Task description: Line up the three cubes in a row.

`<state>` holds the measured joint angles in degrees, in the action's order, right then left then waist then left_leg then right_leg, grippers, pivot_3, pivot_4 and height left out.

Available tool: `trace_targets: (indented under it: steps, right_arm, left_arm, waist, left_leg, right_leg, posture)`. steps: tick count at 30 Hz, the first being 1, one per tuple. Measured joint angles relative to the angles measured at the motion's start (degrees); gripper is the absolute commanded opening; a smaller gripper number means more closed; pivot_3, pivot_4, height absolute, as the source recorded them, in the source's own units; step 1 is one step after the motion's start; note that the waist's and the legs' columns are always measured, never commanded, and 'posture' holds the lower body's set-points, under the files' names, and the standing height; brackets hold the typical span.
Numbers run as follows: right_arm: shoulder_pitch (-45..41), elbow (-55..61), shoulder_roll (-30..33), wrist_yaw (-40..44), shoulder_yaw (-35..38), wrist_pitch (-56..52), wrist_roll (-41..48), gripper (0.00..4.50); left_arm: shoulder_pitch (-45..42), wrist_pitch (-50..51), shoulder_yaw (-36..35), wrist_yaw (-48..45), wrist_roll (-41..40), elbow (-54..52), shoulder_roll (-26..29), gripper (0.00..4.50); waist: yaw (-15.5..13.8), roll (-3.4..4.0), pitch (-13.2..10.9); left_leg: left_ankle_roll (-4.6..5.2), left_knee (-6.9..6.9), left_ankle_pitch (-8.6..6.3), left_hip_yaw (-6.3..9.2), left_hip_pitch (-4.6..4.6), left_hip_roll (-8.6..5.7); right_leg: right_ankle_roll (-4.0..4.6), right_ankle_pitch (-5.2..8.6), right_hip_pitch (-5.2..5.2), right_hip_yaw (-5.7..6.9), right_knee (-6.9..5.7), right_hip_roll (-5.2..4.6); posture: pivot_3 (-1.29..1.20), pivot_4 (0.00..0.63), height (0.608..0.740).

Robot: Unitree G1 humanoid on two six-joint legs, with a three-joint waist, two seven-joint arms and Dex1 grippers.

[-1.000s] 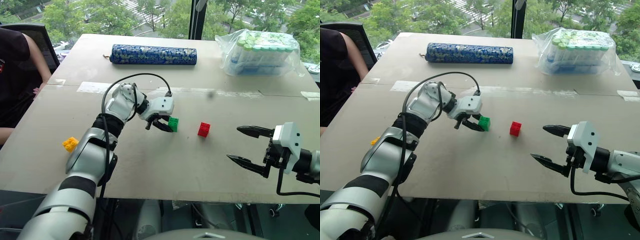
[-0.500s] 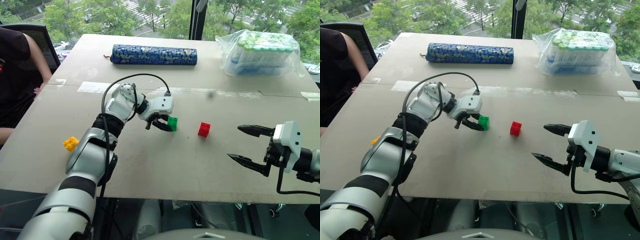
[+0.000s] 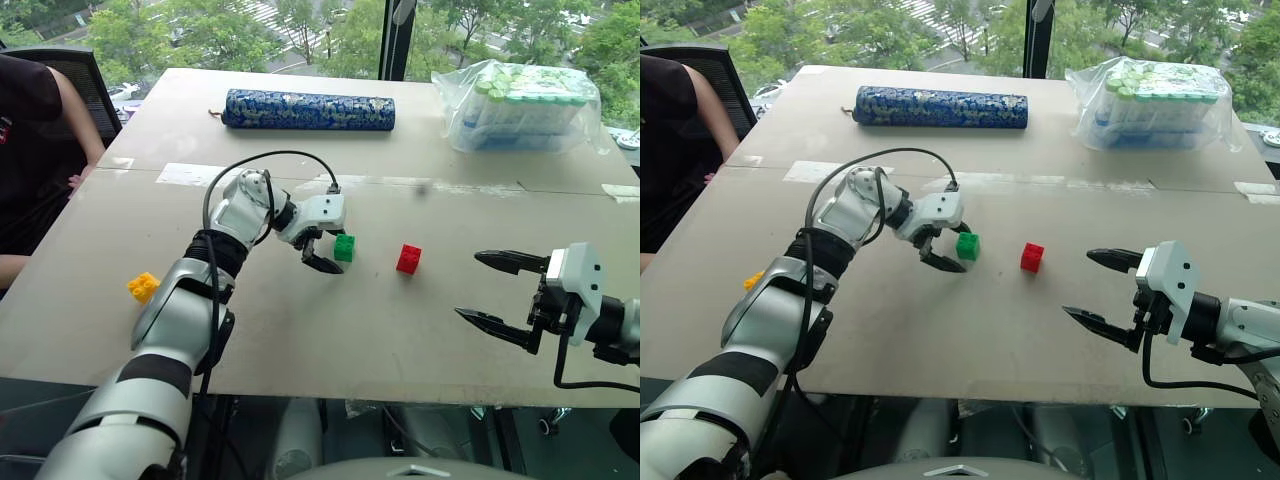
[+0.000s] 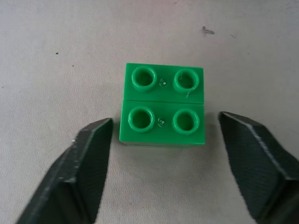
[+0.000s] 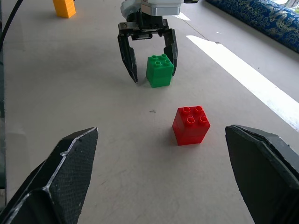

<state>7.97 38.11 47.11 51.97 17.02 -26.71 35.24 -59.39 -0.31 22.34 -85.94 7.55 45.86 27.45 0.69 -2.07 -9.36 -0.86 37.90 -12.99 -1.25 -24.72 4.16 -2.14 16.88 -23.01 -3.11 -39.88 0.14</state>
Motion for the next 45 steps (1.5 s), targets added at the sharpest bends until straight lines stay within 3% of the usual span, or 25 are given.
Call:
trace_targets:
  steps: [7,9,14,17,20,23,30,43,44,45]
  right_arm:
    - [-1.01,-0.01,0.02,0.09,-0.34,0.1,0.02,4.5]
    - [-2.29,-0.5,0.02,0.33,-1.01,0.25,0.03,4.5]
    - [-7.3,-1.45,-0.53,1.59,-4.27,0.53,1.33,4.5]
    - [-11.11,-2.49,-1.38,2.88,-6.9,0.62,2.86,4.5]
    - [-15.14,-3.98,-2.7,4.19,-10.45,0.64,3.21,4.5]
    - [-18.1,-6.06,-4.01,5.68,-13.45,0.76,3.15,4.5]
    - [-20.25,-7.68,-5.06,7.91,-16.83,2.06,2.14,4.5]
    - [-15.33,-2.75,-4.07,8.24,-16.45,2.71,2.09,4.5]
    - [-14.97,-2.5,-3.89,8.13,-16.33,2.73,2.09,4.5]
    - [-14.69,-2.29,-3.66,8.07,-16.24,2.73,2.09,4.5]
  left_arm:
    - [6.26,12.2,-5.46,-2.82,-6.83,-18.92,6.95,4.46]
    - [11.12,21.45,-10.57,-2.7,-11.28,-29.44,12.13,4.46]
    - [23.08,42.15,-23.49,4.84,-19.46,-46.68,19.17,4.46]
    - [33.68,51.86,-34.7,11.39,-21.8,-53.7,23.36,4.46]
    - [44.36,54.85,-43.63,14.14,-22.58,-55.97,26.99,4.46]
    - [55.46,51.64,-50.18,14.26,-22.28,-53.81,30.77,4.46]
    - [61.31,35.91,-55.31,10.03,-22.88,-43.58,34.43,4.46]
    - [51.84,19.23,-41.83,9.79,-20.02,-23.14,36.11,4.46]
    - [50.84,18.55,-40.79,9.69,-19.96,-22.23,36.11,3.94]
    - [50.26,18.05,-39.95,9.62,-19.93,-21.8,36.11,3.7]
  waist:
    - [0.48,0.04,-0.01]
    - [0.68,0.09,0.0]
    - [0.54,0.12,0.0]
    - [0.89,0.11,0.0]
    - [0.99,0.12,-0.01]
    - [1.01,0.12,-0.01]
    - [-0.8,0.13,-0.02]
    - [-0.76,0.09,0.0]
    - [-0.72,0.09,0.0]
    - [-0.69,0.09,0.0]
  left_leg:
    - [-0.01,-0.01,0.0,0.02,0.02,0.05]
    - [-0.01,-0.01,0.0,0.03,0.05,0.05]
    - [0.0,0.08,0.0,0.07,0.07,0.06]
    - [0.0,0.09,0.0,0.12,0.1,0.06]
    - [0.0,0.08,0.0,0.11,0.13,0.06]
    - [0.0,0.05,0.0,0.13,0.15,0.07]
    - [0.0,0.05,-0.01,0.13,0.25,0.04]
    - [0.0,-0.03,-0.01,0.12,0.25,0.06]
    - [0.0,-0.03,-0.01,0.11,0.24,0.06]
    - [0.0,-0.03,-0.01,0.11,0.25,0.06]
  right_leg:
    - [0.01,0.0,0.0,-0.02,-0.03,0.02]
    - [0.01,0.01,0.0,-0.01,-0.05,0.01]
    - [0.0,0.01,0.07,0.05,-0.08,-0.04]
    - [0.01,0.01,0.12,0.12,-0.06,-0.06]
    - [0.02,0.01,0.14,0.13,-0.05,-0.12]
    - [0.05,0.03,0.18,0.25,-0.04,-0.2]
    - [0.08,0.05,0.32,0.38,0.03,-0.29]
    - [0.07,0.04,0.3,0.36,0.02,-0.21]
    - [0.07,0.04,0.3,0.36,0.02,-0.21]
    - [0.07,0.04,0.3,0.35,0.02,-0.21]
  posture:
    - [0.0,0.15,0.74]
    - [0.0,0.15,0.74]
    - [0.0,0.15,0.74]
    - [0.0,0.15,0.74]
    - [0.0,0.15,0.74]
    - [0.0,0.15,0.74]
    - [0.0,0.15,0.74]
    - [0.0,0.15,0.74]
    - [0.0,0.15,0.74]
    - [0.0,0.15,0.74]
